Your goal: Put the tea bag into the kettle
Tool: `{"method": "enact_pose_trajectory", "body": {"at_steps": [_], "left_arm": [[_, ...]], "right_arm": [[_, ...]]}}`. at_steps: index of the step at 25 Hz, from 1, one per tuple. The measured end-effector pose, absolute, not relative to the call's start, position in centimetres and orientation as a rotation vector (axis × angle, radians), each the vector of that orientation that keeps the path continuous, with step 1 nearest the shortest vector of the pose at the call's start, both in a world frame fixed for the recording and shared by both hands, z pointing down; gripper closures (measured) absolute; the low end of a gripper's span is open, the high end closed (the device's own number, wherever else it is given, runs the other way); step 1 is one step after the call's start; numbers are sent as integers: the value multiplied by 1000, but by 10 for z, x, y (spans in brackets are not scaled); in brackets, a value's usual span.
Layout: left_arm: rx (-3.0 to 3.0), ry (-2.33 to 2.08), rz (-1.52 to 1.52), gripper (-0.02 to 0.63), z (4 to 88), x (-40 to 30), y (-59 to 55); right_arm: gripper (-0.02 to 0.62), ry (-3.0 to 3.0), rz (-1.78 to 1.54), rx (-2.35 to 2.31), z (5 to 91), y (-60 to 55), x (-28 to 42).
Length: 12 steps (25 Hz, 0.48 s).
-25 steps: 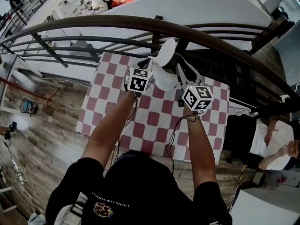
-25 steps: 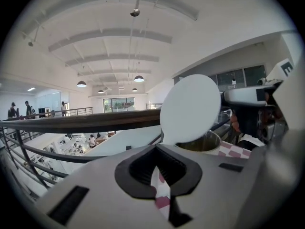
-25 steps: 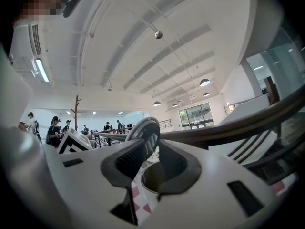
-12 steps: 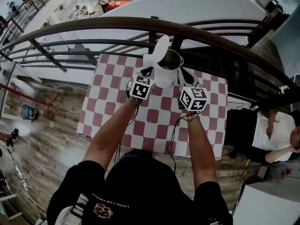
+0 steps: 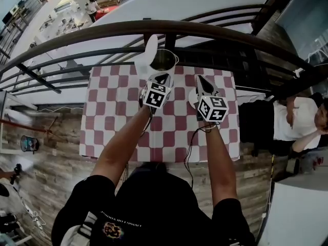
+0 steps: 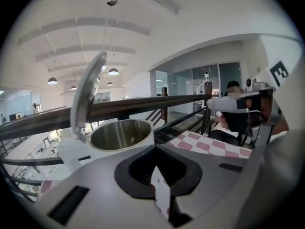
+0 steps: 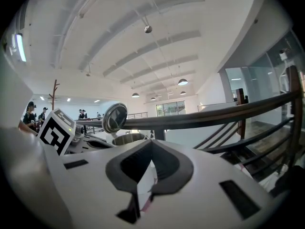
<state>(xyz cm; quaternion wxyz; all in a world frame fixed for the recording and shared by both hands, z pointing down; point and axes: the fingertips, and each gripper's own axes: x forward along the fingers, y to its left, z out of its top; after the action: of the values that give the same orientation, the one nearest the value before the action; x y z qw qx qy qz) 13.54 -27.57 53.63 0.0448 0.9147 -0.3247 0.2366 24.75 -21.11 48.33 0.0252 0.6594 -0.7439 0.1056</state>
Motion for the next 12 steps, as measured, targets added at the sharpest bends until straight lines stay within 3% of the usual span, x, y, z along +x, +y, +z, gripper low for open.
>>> {"method": "enact_pose_trajectory", "body": {"at_steps": [12], "left_arm": [[2898,-710,779,606,548,236,-226]], "right_arm": [[581,-2052,397,2274,503,-130,345]]}}
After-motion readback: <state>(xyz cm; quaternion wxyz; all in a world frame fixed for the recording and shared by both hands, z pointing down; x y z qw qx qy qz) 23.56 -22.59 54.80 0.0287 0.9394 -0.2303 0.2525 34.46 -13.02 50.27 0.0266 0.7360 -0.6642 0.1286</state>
